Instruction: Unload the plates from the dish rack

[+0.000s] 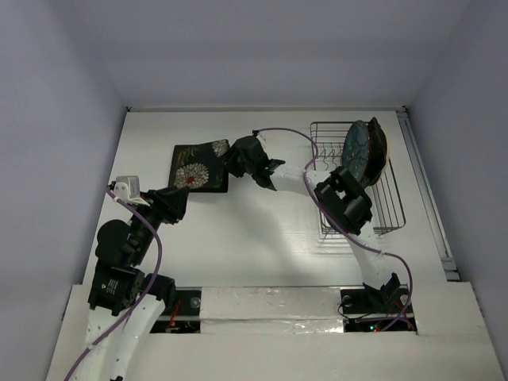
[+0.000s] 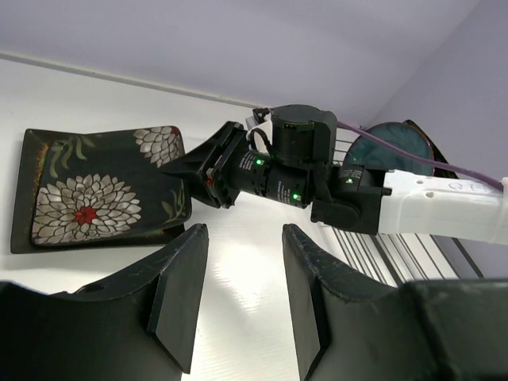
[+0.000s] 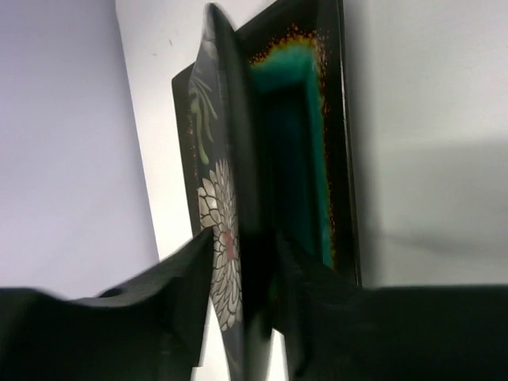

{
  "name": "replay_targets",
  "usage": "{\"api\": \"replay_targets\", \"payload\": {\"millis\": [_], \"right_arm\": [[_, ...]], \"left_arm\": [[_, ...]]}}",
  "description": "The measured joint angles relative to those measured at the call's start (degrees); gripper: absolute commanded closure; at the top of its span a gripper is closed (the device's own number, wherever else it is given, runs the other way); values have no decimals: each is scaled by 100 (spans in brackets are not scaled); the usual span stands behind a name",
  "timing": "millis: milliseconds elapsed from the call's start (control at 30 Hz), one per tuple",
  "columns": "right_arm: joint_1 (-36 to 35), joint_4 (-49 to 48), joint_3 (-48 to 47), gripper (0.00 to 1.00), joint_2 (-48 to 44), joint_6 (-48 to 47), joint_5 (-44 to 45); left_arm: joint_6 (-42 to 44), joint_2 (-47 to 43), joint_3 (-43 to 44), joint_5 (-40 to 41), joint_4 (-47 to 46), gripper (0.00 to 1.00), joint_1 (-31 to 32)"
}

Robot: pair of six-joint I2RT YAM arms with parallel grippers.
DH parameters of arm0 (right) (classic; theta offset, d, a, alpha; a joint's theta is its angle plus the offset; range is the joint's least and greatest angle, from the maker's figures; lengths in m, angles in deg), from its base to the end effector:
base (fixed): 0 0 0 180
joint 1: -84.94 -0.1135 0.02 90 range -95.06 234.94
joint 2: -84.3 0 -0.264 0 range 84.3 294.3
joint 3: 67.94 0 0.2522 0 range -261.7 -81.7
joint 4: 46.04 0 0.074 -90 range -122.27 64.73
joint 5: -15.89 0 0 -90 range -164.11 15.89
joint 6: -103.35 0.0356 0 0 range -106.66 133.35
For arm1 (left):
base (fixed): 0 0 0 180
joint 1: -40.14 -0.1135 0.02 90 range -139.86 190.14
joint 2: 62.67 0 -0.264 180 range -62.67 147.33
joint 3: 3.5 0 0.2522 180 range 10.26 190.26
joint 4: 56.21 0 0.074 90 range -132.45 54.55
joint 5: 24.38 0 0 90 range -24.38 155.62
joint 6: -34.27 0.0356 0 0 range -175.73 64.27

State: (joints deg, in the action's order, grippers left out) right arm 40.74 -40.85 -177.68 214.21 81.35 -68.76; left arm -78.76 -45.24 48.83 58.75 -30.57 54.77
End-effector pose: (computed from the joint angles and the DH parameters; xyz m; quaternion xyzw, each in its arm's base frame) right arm 0.3787 0.3636 0.1822 0.1985 0.8209 0.4213 0.3306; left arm 0.0791 -0.0251 0.3545 -0.0018 0.6482 -0.2822 0.7073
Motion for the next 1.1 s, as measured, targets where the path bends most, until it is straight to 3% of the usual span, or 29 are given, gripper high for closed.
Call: {"api": "replay_targets", "payload": {"millis": [100, 233, 367, 667, 833, 900, 967, 1033, 1067, 1100], "right_arm": [[-4, 9, 28, 50, 0, 15, -2], [-11, -2, 42, 32, 0, -15, -28], [-13, 33, 101, 20, -2, -114, -39], [-15, 382, 133, 6, -181, -610, 44], [-15, 800, 118, 4, -426, -1137, 304], [-15, 1029, 120, 8, -566, -1386, 472], [-15, 1226, 146, 32, -732, -1644, 638], [-15, 1394, 326, 67, -1058, -2006, 859], [-15, 1488, 501, 100, -1314, -2205, 1023], [-13, 1565, 686, 100, -1602, -2358, 1176]], "left_arm": [[2, -15, 0, 0, -2, 61, 0], [2, -33, 0, 0, -2, 61, 0], [2, -33, 0, 0, 0, 61, 0], [2, -35, 0, 0, 0, 61, 0], [0, -35, 0, 2, 0, 61, 0], [2, -37, 0, 2, 0, 61, 0], [2, -37, 0, 0, 0, 61, 0], [2, -39, 0, 2, 0, 61, 0], [2, -39, 0, 2, 0, 61, 0], [2, -42, 0, 2, 0, 61, 0]]}}
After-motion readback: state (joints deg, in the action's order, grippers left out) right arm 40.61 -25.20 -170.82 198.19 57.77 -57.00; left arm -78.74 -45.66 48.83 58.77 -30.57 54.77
